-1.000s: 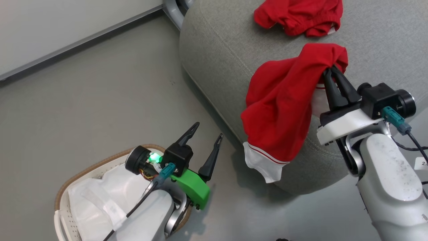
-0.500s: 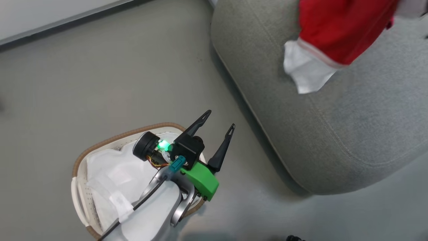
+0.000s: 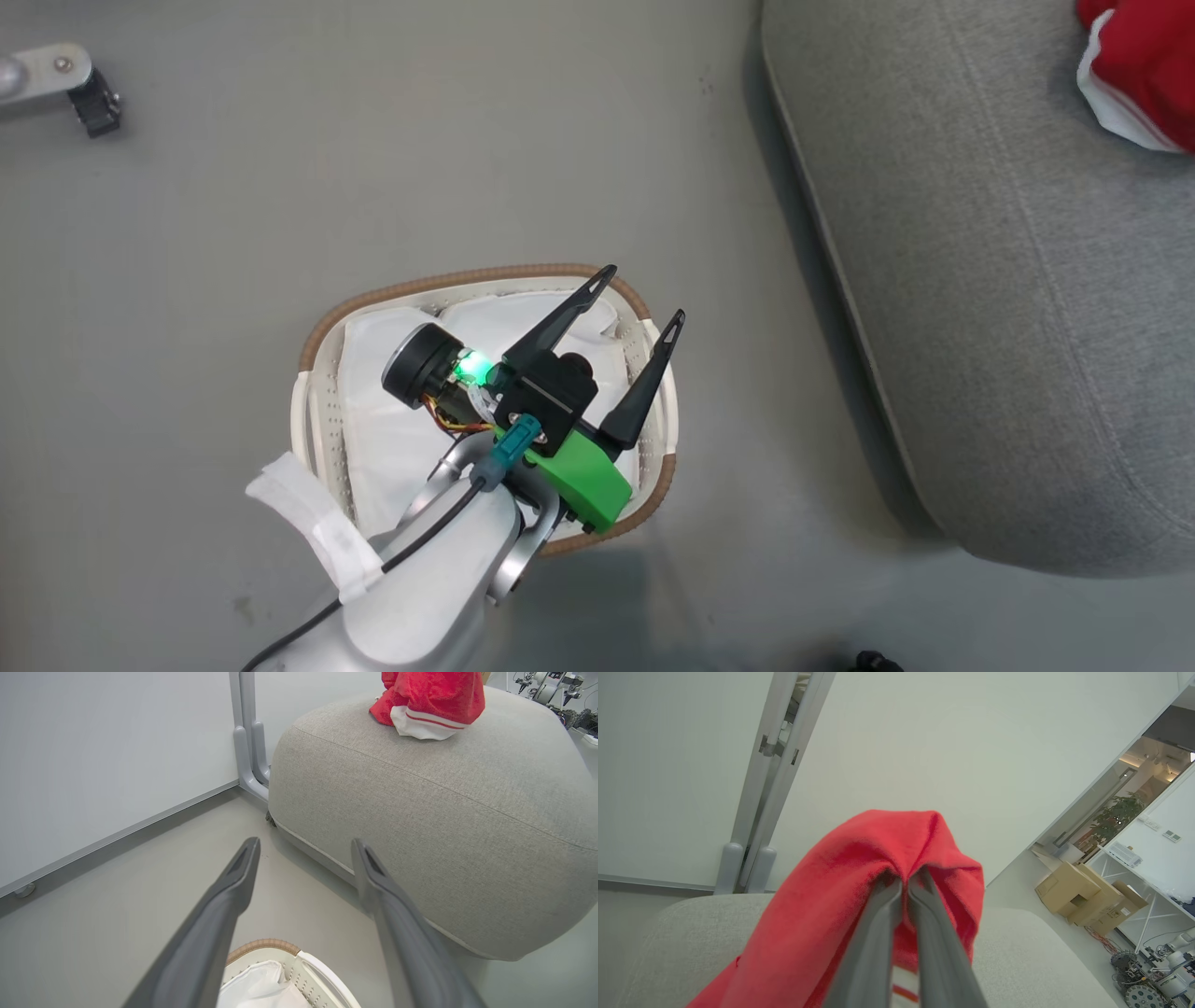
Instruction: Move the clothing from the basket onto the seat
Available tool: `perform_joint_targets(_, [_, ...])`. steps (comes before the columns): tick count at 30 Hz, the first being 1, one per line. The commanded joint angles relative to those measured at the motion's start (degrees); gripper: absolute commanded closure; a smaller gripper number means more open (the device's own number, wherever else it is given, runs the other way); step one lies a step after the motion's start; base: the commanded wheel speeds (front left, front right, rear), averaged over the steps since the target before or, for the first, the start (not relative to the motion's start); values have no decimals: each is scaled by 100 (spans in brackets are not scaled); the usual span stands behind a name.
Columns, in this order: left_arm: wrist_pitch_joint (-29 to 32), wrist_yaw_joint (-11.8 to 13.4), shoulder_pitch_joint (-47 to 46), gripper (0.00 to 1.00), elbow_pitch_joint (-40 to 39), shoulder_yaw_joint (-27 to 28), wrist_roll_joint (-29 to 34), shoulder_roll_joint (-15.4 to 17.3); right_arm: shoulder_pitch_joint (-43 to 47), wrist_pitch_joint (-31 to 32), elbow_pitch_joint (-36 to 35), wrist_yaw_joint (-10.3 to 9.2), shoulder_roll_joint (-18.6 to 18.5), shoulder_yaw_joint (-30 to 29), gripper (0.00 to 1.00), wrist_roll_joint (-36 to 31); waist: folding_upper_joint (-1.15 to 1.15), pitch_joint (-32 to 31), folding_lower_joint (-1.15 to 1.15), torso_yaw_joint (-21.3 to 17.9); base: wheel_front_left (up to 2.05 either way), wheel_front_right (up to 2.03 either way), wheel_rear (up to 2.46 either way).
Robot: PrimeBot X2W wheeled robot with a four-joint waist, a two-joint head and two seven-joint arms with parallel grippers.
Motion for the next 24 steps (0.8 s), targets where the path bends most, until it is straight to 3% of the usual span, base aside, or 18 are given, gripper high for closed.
perform_joint_targets(1, [11,36,-104,0,-58,25,40,44,185,-57,187,-7,61,-43,100,-142,0,391,-1,360,0,0,0])
perform_joint_targets(9, [133,161,21,0,-218,6,20,178,561,-293,1176,-8,618,-667,98,-691,0,527,-1,282,0,0,0])
perform_joint_targets(10, [137,174,42,0,-230,13,9,187,570,-317,1226,-8,685,-727,88,-743,0,520,-1,254,0,0,0])
perform_joint_targets(12, [164,169,76,0,-255,1,2,217,563,-350,1284,-8,800,-847,58,-847,0,492,-1,190,0,0,0])
perform_joint_targets(13, [184,172,86,0,-262,-5,-10,240,555,-369,1296,-8,850,-890,4,-892,0,474,-1,152,0,0,0])
perform_joint_targets(14, [187,178,88,0,-266,-6,-15,258,554,-379,1298,-8,895,-918,0,-920,0,458,-1,120,0,0,0])
perform_joint_targets(24, [143,223,184,0,-266,0,-135,298,973,-405,730,-8,1228,-887,0,-873,0,139,-1,-199,0,0,0])
